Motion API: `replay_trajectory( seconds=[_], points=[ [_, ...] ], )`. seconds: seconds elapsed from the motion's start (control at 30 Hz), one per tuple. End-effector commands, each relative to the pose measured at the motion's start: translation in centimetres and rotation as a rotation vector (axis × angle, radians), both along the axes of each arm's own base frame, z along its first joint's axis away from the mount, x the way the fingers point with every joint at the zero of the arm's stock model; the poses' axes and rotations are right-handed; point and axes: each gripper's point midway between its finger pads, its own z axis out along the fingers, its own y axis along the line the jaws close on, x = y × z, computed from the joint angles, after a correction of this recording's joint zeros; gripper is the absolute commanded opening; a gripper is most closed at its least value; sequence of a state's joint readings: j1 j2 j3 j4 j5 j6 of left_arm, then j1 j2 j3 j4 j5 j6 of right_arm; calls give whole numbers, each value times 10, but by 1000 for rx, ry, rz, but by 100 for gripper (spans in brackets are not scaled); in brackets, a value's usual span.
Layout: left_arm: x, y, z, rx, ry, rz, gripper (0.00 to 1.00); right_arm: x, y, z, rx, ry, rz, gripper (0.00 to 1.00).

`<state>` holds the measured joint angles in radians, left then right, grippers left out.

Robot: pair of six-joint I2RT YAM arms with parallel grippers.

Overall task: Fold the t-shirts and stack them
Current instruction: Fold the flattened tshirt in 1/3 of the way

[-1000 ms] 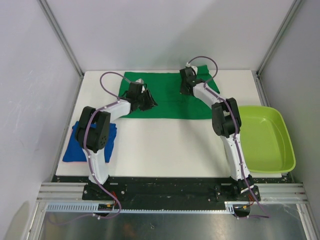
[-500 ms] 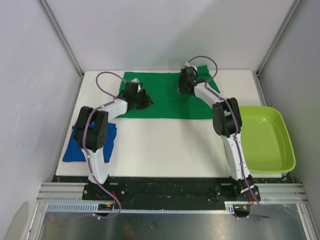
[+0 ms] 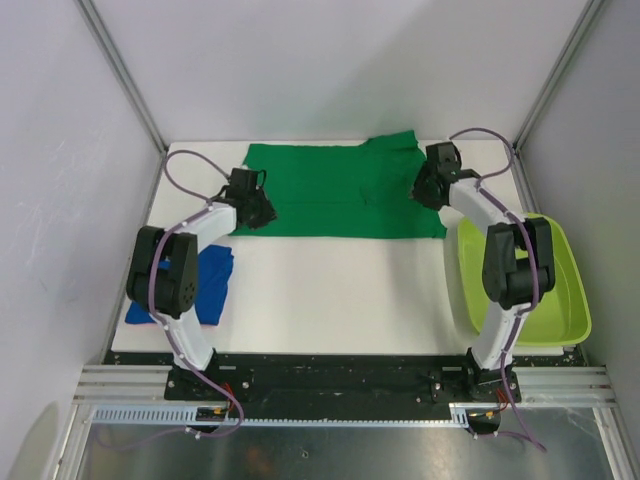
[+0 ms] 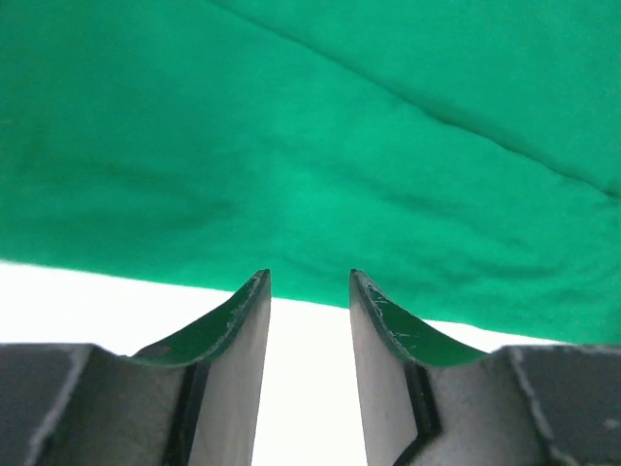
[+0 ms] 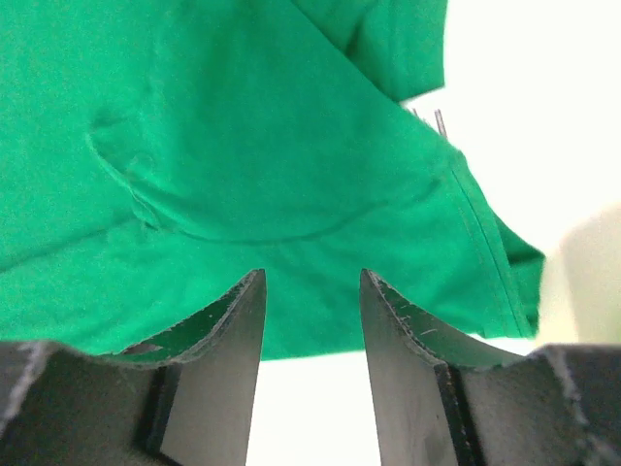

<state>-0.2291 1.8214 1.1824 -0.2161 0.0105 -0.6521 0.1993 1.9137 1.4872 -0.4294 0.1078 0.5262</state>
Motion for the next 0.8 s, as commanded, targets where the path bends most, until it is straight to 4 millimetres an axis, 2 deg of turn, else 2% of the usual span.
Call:
replay_trajectory(
  seconds=[0.0, 0.13, 0.3, 0.37, 0.5, 0.67, 0.77],
  points=[
    [-8, 46, 14, 57, -6, 180, 42, -26, -1, 4, 27, 8, -27, 47],
    [2, 53, 6, 55, 12, 183, 39, -33, -2, -3, 54, 9, -21, 43],
    [23, 56, 4, 99, -11, 150, 37, -24, 2, -13, 49, -13, -7, 43],
    [25, 56, -2, 105, 1, 141, 36, -22, 0, -22, 50, -2, -12, 43],
    [18, 62, -23, 130, 58, 157, 36, -24, -3, -46, 39, 49, -20, 42],
    [3, 71, -48, 170, 147, 174, 36, -35, -5, -71, 25, 116, -25, 42],
    [-6, 83, -55, 227, 179, 203, 31, -41, -6, -79, 19, 138, -27, 42]
  ],
)
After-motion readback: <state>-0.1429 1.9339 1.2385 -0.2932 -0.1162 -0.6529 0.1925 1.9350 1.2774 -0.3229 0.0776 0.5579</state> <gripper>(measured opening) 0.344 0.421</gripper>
